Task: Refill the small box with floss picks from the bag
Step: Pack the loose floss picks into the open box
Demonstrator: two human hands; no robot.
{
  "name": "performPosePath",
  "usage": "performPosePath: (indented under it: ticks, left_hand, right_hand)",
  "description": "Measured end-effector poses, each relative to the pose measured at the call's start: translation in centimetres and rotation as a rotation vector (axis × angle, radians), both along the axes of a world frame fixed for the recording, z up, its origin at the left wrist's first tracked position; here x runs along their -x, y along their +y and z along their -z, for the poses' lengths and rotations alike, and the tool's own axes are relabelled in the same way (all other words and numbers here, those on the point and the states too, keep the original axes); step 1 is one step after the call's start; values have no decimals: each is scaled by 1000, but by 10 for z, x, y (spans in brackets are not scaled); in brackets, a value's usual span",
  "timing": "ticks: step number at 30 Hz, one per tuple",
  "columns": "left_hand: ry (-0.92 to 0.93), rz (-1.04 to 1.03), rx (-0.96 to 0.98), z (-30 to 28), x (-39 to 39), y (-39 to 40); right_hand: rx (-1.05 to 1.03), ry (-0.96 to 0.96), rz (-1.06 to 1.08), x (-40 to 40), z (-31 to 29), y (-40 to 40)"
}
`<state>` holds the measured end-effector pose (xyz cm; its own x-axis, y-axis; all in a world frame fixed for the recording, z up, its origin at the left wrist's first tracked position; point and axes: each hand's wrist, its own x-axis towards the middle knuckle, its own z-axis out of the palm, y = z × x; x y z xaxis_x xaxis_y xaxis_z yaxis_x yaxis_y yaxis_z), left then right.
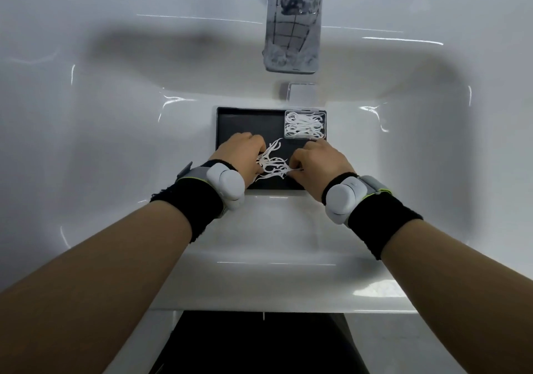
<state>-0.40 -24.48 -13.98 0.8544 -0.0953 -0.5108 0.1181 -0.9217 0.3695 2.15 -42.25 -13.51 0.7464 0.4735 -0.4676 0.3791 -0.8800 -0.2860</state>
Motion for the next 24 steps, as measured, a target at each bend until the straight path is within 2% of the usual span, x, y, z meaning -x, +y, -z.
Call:
performPosePath:
  ticks: [8,15,20,24]
  left_hand:
    - [94,-48,-7,-4,-2,-4]
    - [33,-33,-7,-7,-1,-1]
    - [64,-80,-21,-17,-6,7]
    - [13,-181,25,-31,-10,12]
  right_hand:
    - [28,62,40,-2,1,3]
    - [-68,73,158,3,-6,-3]
    - [-133,110,243,-1,-16,-11]
    - [-135,124,279,-12,-22,-18]
